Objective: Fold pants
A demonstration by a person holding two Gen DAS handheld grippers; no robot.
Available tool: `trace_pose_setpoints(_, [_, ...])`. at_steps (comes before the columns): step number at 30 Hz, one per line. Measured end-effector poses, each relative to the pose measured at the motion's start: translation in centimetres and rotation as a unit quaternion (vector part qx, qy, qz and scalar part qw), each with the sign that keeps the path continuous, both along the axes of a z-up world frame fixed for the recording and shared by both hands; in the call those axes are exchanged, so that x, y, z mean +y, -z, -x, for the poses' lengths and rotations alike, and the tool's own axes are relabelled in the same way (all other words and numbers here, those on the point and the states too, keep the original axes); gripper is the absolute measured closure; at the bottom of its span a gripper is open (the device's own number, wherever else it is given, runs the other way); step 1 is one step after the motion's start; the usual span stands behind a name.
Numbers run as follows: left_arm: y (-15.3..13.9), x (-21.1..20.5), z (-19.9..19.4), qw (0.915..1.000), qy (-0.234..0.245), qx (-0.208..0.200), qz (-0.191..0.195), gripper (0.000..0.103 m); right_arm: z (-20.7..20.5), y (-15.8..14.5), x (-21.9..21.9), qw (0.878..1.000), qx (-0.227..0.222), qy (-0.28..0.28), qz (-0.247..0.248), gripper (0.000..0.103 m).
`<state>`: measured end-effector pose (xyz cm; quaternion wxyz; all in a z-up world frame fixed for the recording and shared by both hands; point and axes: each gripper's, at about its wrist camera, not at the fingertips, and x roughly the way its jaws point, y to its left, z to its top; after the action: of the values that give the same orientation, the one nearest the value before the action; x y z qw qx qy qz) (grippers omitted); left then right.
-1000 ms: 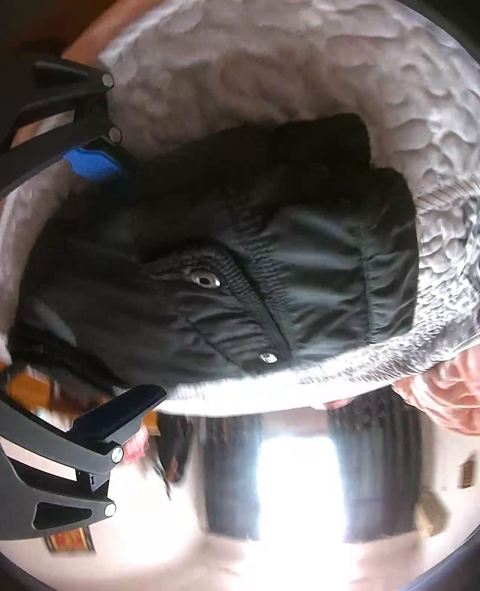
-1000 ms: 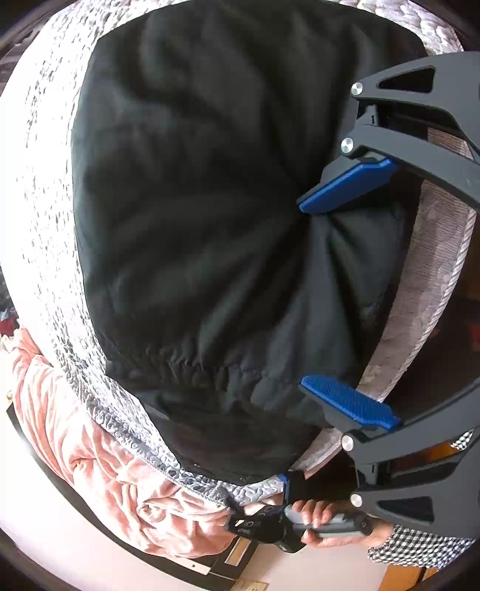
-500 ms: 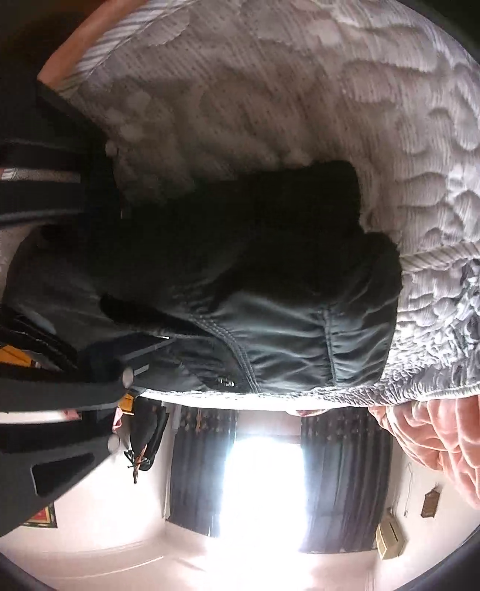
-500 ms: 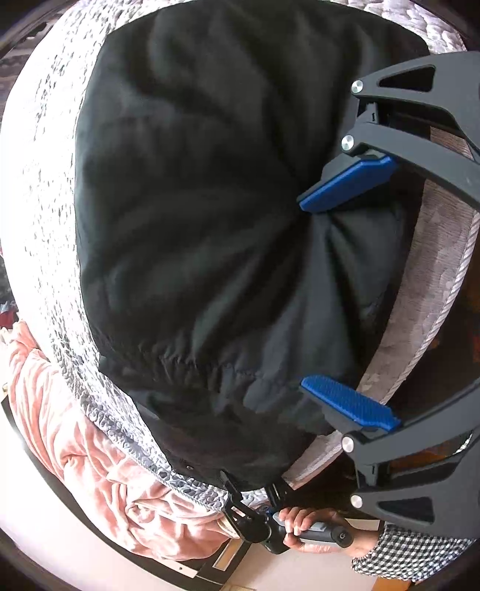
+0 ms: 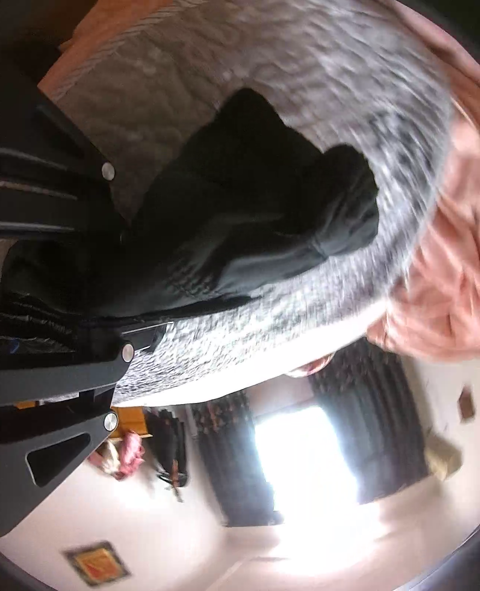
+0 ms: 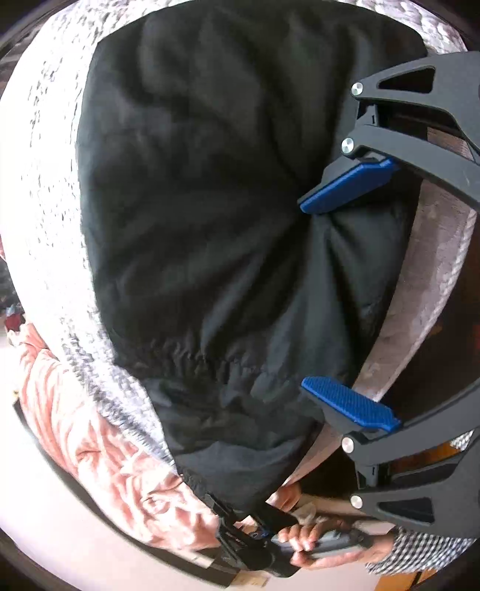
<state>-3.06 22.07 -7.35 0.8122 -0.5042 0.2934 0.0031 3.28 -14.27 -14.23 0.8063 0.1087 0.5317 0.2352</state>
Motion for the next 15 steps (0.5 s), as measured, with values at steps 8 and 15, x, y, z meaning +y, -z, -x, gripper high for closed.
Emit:
trace_pose_setpoints(8, [-6.0,-7.3,-0.6,0.9845,0.083,-0.051,-0.146,0.087,1.6,-2.1,-4.3,0.998,-0.032,0.046,-0.042,0.018])
trace_pose_setpoints(15, [-7.9,-14.7,-1.0,0.9543,0.167,-0.069,-0.238,0.085,2.9,-3.5,-7.0,0.995,-0.057,0.079,0.03,0.017])
